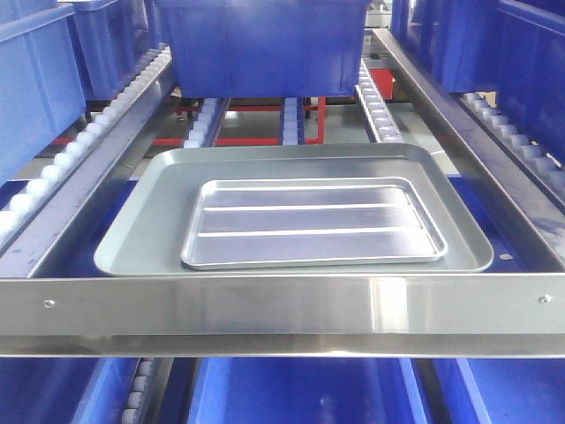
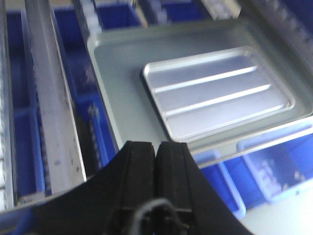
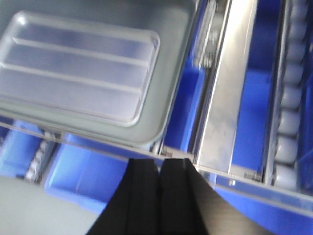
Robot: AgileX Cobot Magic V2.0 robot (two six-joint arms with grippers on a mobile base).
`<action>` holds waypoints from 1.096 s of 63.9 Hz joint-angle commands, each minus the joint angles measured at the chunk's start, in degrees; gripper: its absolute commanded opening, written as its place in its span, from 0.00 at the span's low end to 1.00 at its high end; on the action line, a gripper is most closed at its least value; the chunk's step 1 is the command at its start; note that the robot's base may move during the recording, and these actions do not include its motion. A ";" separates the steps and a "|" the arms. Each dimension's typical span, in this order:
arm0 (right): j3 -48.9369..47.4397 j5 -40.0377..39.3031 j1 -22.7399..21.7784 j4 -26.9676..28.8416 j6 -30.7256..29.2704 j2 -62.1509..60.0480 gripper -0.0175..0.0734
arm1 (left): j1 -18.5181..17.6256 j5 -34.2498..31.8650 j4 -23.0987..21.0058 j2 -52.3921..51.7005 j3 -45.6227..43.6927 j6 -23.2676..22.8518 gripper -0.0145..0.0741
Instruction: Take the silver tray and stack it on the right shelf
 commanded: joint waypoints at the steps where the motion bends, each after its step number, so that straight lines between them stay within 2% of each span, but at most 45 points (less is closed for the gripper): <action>1: -0.38 -6.84 0.12 -2.01 -0.63 -6.23 0.25 | 0.15 -5.91 0.34 -5.63 -1.05 0.01 0.06; 9: -0.30 -7.30 0.12 -2.06 -0.63 -14.94 0.25 | 0.15 -6.41 0.34 -12.95 -1.05 0.01 0.06; 17: -0.30 -7.36 0.12 -2.06 -0.63 -18.76 0.25 | 0.15 -6.31 0.34 -15.92 -1.05 0.01 0.06; 51: -0.30 -7.30 0.12 -2.06 -0.63 -18.96 0.25 | 0.15 -6.08 0.34 -16.06 -1.05 0.01 0.05; 56: -0.30 -7.30 0.12 -2.06 -0.63 -18.96 0.25 | 0.15 -6.08 -2.07 -16.06 -1.05 0.01 0.05; 58: -0.30 -7.30 0.12 -2.06 -0.63 -18.96 0.25 | 0.31 -5.74 -3.45 -16.25 -1.05 1.42 0.05; 61: -0.30 -7.30 0.12 -2.06 -0.63 -18.96 0.25 | 0.72 -4.93 -4.98 -16.73 -1.05 6.87 0.05; 65: -0.30 -7.30 0.12 -2.06 -0.63 -18.96 0.25 | 3.01 -2.28 -9.70 -18.33 -0.91 14.64 0.05; 67: -0.30 -7.30 0.12 -2.06 -0.63 -18.96 0.25 | 4.42 -1.59 -11.15 -19.33 -0.61 16.44 0.05; 70: -0.30 -7.30 0.12 -2.06 -0.63 -18.96 0.25 | 7.01 -1.23 -11.75 -21.27 0.90 16.56 0.05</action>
